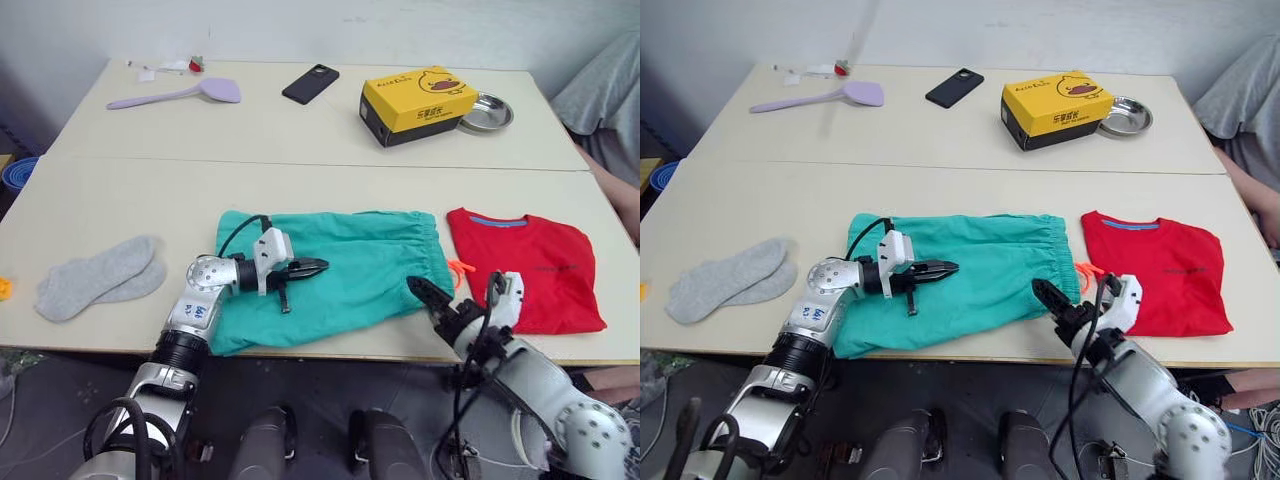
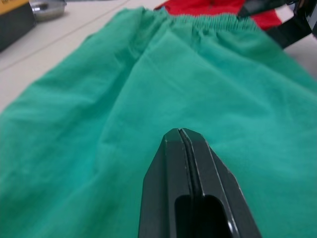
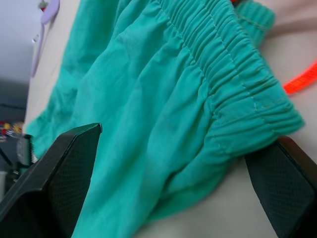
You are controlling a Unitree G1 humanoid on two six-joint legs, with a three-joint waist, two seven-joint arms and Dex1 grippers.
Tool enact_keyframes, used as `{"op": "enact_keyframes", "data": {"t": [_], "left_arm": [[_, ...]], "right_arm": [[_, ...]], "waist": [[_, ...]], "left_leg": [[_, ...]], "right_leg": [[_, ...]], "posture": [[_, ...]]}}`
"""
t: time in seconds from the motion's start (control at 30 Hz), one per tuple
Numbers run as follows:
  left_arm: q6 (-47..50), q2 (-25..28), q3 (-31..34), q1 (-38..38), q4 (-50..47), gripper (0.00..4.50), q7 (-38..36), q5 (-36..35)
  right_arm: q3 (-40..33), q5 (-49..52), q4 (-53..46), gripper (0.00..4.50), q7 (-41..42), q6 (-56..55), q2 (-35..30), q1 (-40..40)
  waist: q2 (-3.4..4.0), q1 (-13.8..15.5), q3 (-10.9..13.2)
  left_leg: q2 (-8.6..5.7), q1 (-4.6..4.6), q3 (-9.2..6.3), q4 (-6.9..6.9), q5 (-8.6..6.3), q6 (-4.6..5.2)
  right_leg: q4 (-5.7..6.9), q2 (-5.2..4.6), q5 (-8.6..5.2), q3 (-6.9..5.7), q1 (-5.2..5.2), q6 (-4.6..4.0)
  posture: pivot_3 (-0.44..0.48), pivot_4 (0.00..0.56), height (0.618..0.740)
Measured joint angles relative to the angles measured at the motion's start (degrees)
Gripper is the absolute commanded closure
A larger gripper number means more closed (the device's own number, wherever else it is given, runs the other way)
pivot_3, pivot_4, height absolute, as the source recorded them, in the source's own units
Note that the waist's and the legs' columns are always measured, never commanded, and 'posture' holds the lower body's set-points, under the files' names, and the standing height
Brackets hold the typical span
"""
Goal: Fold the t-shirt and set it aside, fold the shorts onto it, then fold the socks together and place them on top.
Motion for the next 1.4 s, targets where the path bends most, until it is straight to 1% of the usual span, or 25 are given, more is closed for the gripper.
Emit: {"op": "enact_keyframes", "data": {"t": [0.1,0.23,0.4,0.43,0.47,0.53,0.6,0.63,0.7,0.77,0.83,0.93,1.0,1.1,1.17,1.27,1.4], "left_arm": [[-0.9,-0.3,0.1,0.0,1.0,4.5,0.2,0.5],[-1.3,-0.5,0.1,0.3,1.0,4.5,0.0,0.6],[-1.7,-0.5,0.2,0.5,1.0,4.5,0.1,0.6],[-1.7,-0.5,0.2,0.5,1.0,4.5,0.2,0.6],[-1.6,-0.5,0.3,0.5,0.9,4.5,0.4,0.6],[0.7,-0.6,1.1,1.8,-1.4,4.5,1.5,-0.4],[7.3,-0.6,3.7,4.7,-7.6,4.5,3.6,-4.0],[9.7,-0.4,4.7,5.4,-9.8,4.5,4.3,-5.0],[13.4,1.3,5.7,6.3,-14.1,4.5,5.4,-6.1],[15.7,2.0,6.5,6.6,-16.8,4.5,6.4,-6.2],[17.0,2.2,6.4,6.6,-17.3,4.5,7.4,-5.8],[17.3,1.6,5.5,6.3,-16.2,4.5,9.4,-3.8],[17.4,-0.2,4.9,4.4,-13.8,4.5,11.4,-2.9],[17.5,-2.5,4.1,0.7,-11.8,4.5,13.4,-1.7],[17.4,-2.9,3.3,-0.6,-11.6,4.5,14.1,-1.0],[18.3,-2.9,2.7,-0.6,-9.9,4.5,14.8,0.2],[19.7,-1.0,2.8,2.5,-11.6,4.5,15.2,0.4]], "right_arm": [[1.9,-5.3,2.7,0.69,0.2,-1.6,1.5,-3.1],[3.2,-12.2,5.8,2.15,3.1,-3.5,2.7,-5.0],[4.7,-20.5,7.7,4.0,9.0,-6.0,4.0,-6.1],[5.6,-22.9,7.7,4.33,10.3,-6.7,4.0,-6.6],[6.3,-25.4,7.7,4.45,11.6,-7.4,3.9,-7.0],[8.8,-33.4,7.8,4.45,15.4,-10.3,3.2,-7.5],[10.6,-40.3,7.4,4.45,19.1,-12.4,0.7,-8.2],[10.7,-42.6,7.3,4.45,20.0,-13.2,-0.1,-8.7],[10.4,-46.3,7.2,4.45,21.5,-14.6,-0.6,-10.6],[10.2,-49.8,7.1,4.45,22.4,-15.8,-0.9,-12.1],[10.1,-52.9,7.4,4.45,23.1,-16.3,-1.2,-14.0],[9.9,-54.3,7.8,4.45,24.7,-15.6,-1.3,-19.0],[10.9,-54.1,7.0,4.45,27.9,-13.3,-2.2,-23.0],[13.7,-50.9,3.5,4.45,30.6,-8.1,-1.2,-27.2],[16.2,-50.0,1.8,4.45,32.7,-5.0,-1.3,-28.0],[19.0,-49.8,1.4,4.45,35.6,-0.8,-2.3,-28.0],[22.1,-49.9,1.5,4.45,37.8,3.3,-1.9,-28.5]], "waist": [[-0.21,-0.5,-0.2],[-0.31,-0.7,-0.4],[-0.28,-0.8,-0.4],[-0.28,-0.8,-0.4],[-0.28,-0.7,-0.4],[-0.22,-0.7,-0.4],[-0.1,-0.8,-0.3],[-0.08,-0.7,-0.3],[-0.08,-0.7,-0.3],[-0.06,-0.7,-0.3],[-0.06,-0.6,-0.3],[-0.05,-0.6,-0.3],[-0.01,-0.5,-0.3],[-0.01,-0.5,-0.3],[-0.01,-0.5,-0.3],[-0.01,-0.7,-0.3],[-0.01,-0.9,-0.3]], "left_leg": [[0.0,0.04,-0.01,0.0,0.0,0.0],[0.0,0.04,-0.02,0.01,0.0,0.0],[0.01,0.04,-0.04,-0.02,0.0,-0.01],[0.01,0.04,-0.04,-0.02,0.0,-0.01],[0.01,0.03,-0.03,-0.01,0.0,-0.01],[-0.01,-0.04,-0.04,-0.03,-0.01,-0.01],[-0.01,-0.16,-0.03,-0.03,0.02,-0.13],[-0.03,-0.17,-0.03,-0.04,0.13,-0.31],[-0.04,-0.16,-0.03,-0.06,0.14,-0.34],[-0.06,-0.15,-0.02,-0.05,0.14,-0.34],[-0.08,-0.15,-0.02,-0.01,0.16,-0.32],[-0.1,-0.14,-0.01,0.0,0.17,-0.29],[-0.1,-0.16,-0.04,0.0,0.17,-0.29],[-0.08,-0.17,-0.09,-0.08,0.17,-0.33],[-0.09,-0.17,-0.07,-0.1,0.16,-0.33],[-0.13,-0.2,0.04,-0.06,0.12,-0.26],[-0.1,-0.19,0.04,-0.06,0.12,-0.26]], "right_leg": [[0.01,-0.01,0.0,0.0,0.03,0.0],[0.01,-0.03,0.0,0.01,0.04,-0.01],[0.0,-0.03,0.01,0.01,0.02,-0.01],[0.0,-0.03,0.01,0.01,0.02,-0.01],[0.0,-0.03,0.01,0.01,0.02,-0.01],[0.0,-0.05,0.01,0.0,-0.05,-0.01],[0.0,-0.05,0.01,0.01,-0.17,-0.01],[0.0,-0.05,0.0,-0.01,-0.19,-0.01],[0.0,-0.04,0.0,-0.04,-0.19,-0.01],[0.01,-0.04,0.0,-0.04,-0.17,-0.01],[0.02,-0.05,0.0,-0.04,-0.14,-0.01],[0.03,-0.08,0.02,-0.02,-0.14,0.01],[0.02,-0.08,0.02,-0.04,-0.16,0.01],[0.02,-0.06,0.02,-0.11,-0.16,0.01],[0.08,-0.04,0.01,-0.14,-0.11,0.01],[0.02,-0.04,0.02,-0.12,-0.09,0.02],[0.04,-0.04,0.02,-0.11,-0.1,0.02]], "posture": [[0.0,0.15,0.74],[0.0,0.15,0.74],[0.0,0.15,0.74],[0.0,0.15,0.74],[0.0,0.15,0.74],[0.0,0.15,0.74],[0.0,0.15,0.74],[0.0,0.15,0.74],[0.0,0.15,0.74],[0.0,0.15,0.74],[0.0,0.15,0.74],[0.0,0.15,0.74],[0.0,0.15,0.74],[0.0,0.15,0.74],[0.0,0.15,0.74],[0.0,0.15,0.74],[0.0,0.15,0.74]]}}
